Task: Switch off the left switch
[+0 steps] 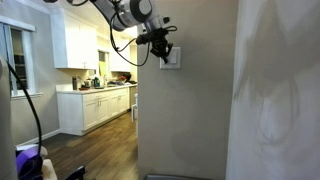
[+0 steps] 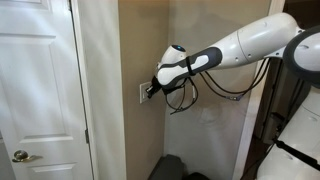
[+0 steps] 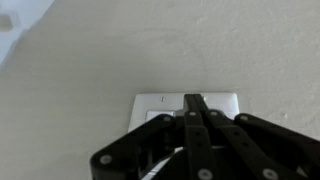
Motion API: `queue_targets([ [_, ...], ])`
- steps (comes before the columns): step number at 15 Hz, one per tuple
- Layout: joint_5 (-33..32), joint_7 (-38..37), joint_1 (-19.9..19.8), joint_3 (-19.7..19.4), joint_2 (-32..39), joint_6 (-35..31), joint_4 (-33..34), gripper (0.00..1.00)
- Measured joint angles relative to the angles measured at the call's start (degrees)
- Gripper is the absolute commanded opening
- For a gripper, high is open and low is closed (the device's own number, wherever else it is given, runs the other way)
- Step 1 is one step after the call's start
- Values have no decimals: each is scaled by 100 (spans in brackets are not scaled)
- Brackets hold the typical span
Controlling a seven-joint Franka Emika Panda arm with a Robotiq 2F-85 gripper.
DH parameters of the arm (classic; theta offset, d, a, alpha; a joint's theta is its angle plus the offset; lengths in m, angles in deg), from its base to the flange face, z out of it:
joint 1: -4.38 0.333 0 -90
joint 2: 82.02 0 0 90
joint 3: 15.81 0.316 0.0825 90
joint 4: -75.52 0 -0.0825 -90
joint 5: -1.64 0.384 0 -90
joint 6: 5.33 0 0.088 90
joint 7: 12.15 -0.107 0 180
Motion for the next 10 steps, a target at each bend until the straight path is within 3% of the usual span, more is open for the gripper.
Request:
queue_targets([
  [10,-27,-47,-3,129,232,-10,248,0],
])
